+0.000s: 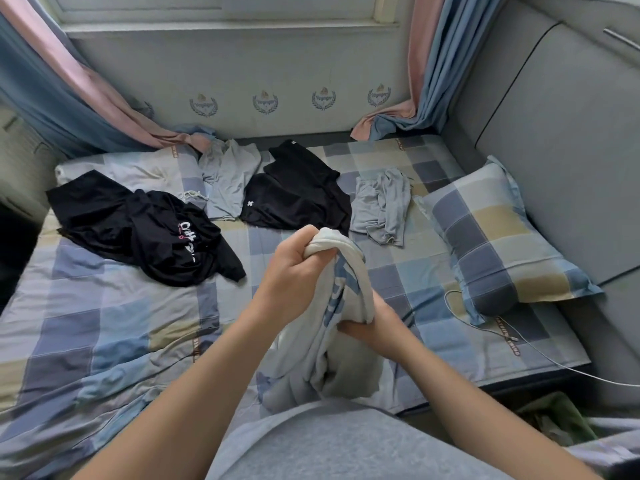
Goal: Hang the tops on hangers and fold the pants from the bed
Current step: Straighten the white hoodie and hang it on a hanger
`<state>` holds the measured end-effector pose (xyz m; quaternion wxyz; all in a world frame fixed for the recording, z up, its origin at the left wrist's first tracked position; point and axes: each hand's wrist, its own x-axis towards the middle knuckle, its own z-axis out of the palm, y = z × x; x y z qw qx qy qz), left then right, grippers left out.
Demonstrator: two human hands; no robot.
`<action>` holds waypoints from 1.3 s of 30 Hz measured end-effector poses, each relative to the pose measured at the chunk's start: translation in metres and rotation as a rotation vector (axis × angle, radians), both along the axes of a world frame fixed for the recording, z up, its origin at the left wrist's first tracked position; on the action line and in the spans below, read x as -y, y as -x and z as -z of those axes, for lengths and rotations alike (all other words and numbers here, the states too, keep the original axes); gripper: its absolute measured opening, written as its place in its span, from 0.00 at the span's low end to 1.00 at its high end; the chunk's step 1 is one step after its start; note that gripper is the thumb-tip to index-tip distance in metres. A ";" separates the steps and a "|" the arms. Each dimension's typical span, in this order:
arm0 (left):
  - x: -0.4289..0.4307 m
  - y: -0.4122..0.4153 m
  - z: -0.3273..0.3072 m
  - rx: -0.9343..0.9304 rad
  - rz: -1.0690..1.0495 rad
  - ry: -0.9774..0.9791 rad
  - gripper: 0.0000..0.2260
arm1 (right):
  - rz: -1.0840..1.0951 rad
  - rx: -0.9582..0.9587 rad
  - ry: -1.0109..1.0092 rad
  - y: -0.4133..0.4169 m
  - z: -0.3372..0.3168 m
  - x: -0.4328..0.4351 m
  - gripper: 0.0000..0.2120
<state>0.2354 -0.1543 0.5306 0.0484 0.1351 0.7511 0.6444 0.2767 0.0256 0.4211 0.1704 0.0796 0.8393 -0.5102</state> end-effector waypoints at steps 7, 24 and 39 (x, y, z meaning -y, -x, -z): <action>0.027 0.003 -0.004 0.072 -0.136 -0.060 0.11 | 0.111 0.057 -0.170 0.016 0.038 -0.005 0.13; 0.039 0.011 0.074 0.693 0.163 0.425 0.18 | -0.070 -0.474 0.102 0.039 -0.086 -0.026 0.26; -0.013 0.006 0.100 1.094 -0.163 -0.238 0.07 | -0.295 -0.337 0.101 -0.006 -0.074 -0.025 0.30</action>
